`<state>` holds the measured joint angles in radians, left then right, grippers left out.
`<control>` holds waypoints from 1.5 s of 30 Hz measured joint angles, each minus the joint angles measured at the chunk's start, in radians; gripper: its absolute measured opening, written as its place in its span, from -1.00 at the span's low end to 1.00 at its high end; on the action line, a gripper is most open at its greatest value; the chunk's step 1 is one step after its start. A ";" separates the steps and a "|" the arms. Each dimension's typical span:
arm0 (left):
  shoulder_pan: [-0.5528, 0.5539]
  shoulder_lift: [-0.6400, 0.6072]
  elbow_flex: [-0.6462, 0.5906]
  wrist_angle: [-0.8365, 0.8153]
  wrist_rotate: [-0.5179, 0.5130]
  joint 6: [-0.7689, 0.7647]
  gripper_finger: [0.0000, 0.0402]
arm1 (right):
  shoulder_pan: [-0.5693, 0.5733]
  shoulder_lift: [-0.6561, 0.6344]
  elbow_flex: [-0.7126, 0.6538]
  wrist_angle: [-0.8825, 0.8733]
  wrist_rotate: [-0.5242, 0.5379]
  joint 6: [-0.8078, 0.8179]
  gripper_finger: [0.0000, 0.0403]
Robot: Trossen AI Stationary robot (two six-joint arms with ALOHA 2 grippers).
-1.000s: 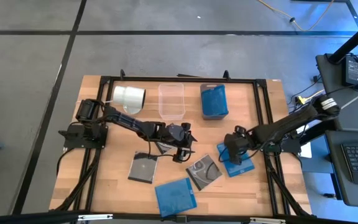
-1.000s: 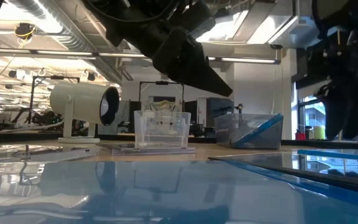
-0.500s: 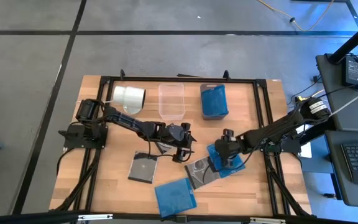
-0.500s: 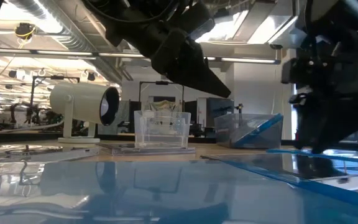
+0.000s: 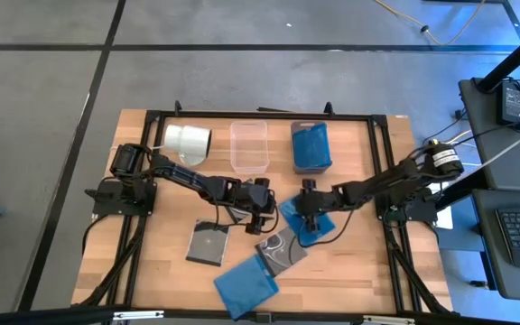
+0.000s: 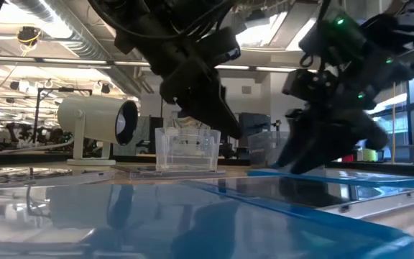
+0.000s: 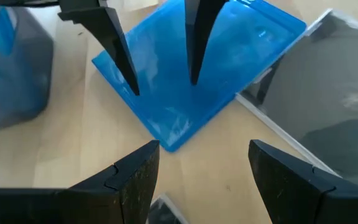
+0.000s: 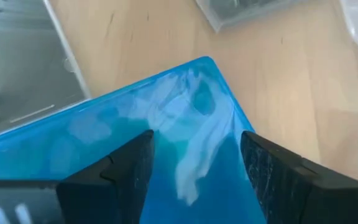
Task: Pick & place jewel cases by type
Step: Put the top blue cd case into the gray bin
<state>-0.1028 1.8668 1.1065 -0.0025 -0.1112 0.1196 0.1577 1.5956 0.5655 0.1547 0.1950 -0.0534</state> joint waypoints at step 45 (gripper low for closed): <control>-0.012 0.149 -0.001 0.156 -0.173 0.374 0.21 | -0.226 -0.588 -0.188 -0.476 -0.334 0.846 0.21</control>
<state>-0.1146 2.0159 1.1057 0.1536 -0.2841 0.4937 -0.0687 1.0076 0.3777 -0.3218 -0.1388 0.7930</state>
